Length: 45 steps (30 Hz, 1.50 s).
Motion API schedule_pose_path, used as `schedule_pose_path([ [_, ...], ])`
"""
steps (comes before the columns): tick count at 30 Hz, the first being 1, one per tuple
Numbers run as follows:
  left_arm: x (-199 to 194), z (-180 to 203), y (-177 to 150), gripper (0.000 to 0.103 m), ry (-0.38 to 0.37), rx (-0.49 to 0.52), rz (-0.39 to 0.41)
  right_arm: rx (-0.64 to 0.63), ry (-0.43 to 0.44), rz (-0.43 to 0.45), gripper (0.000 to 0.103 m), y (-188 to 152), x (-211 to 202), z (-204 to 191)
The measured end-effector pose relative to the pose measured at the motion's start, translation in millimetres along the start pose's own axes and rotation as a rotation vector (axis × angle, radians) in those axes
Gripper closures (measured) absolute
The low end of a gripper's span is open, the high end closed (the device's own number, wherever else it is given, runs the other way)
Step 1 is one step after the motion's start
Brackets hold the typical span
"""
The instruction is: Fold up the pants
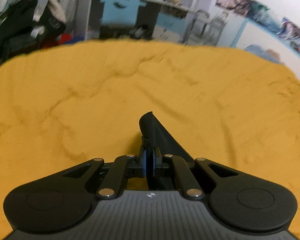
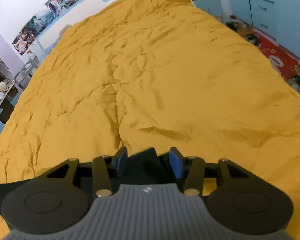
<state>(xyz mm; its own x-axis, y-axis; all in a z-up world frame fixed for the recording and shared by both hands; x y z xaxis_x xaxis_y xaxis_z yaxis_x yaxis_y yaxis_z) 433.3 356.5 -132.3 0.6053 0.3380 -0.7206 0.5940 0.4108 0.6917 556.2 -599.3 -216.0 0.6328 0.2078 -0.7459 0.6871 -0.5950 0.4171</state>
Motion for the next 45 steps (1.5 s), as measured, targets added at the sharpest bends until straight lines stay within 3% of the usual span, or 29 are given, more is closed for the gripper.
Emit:
schedule_pose_path([
  [5, 23.2, -16.4, -22.2, 0.087, 0.065, 0.016, -0.048, -0.014, -0.01, -0.037, 0.062, 3.0, 22.1, 6.6],
  [9, 18.6, -30.9, -19.7, 0.082, 0.098, 0.016, -0.025, -0.013, 0.033, 0.007, 0.067, 15.9, 15.8, 2.9],
  [12, 5.1, -37.3, -9.5, 0.074, 0.114, -0.001, 0.02, -0.023, 0.064, -0.035, 0.067, 16.4, 19.0, -5.7],
  [16, -9.5, -32.7, 2.6, 0.072, 0.088, -0.006, 0.05, -0.063, 0.022, -0.099, 0.067, 4.1, 33.2, -2.7],
  [20, -16.9, -14.6, 10.0, 0.072, 0.05, 0.037, 0.061, -0.02, 0.088, -0.112, 0.072, -2.1, 31.0, 0.8],
  [27, -28.0, 10.5, 7.7, 0.071, -0.007, 0.086, 0.067, 0.062, 0.109, -0.132, 0.073, -7.7, 38.2, 16.2],
  [28, -29.2, 13.2, 6.9, 0.071, -0.012, 0.097, 0.066, 0.07, 0.121, -0.123, 0.078, -8.3, 37.2, 15.6],
  [29, -30.3, 15.2, 6.4, 0.07, -0.014, 0.106, 0.066, 0.069, 0.132, -0.11, 0.093, -9.0, 33.6, 15.3],
  [30, -32.1, 17.2, 6.0, 0.07, -0.017, 0.115, 0.068, 0.077, 0.148, -0.098, 0.099, -9.6, 29.6, 14.7],
  [33, -35.7, 20.4, 6.1, 0.07, -0.026, 0.126, 0.07, 0.065, 0.172, -0.035, 0.103, -4.2, 10.4, 9.2],
  [37, -36.9, 22.7, 8.1, 0.07, -0.027, 0.148, 0.079, -0.004, 0.095, 0.041, 0.103, 5.3, -5.7, 4.5],
  [45, -27.7, 15.1, -3.1, 0.067, -0.036, 0.138, 0.053, 0.01, -0.027, 0.013, 0.103, -8.0, 29.2, 21.8],
])
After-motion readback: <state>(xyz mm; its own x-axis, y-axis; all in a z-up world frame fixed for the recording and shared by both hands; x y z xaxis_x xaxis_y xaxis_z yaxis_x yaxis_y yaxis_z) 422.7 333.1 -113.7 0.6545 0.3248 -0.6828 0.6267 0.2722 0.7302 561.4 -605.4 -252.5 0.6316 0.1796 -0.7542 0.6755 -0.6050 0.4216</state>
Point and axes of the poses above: each gripper's, at about its wrist camera, not at the fingertips, and x roughly the way its jaws point, z to its right, y to its top, the point moved 10 cm from there along x, roughly the way its jaws point, and after that the axes turned 13 degrees about x, right-handed, at the moved point
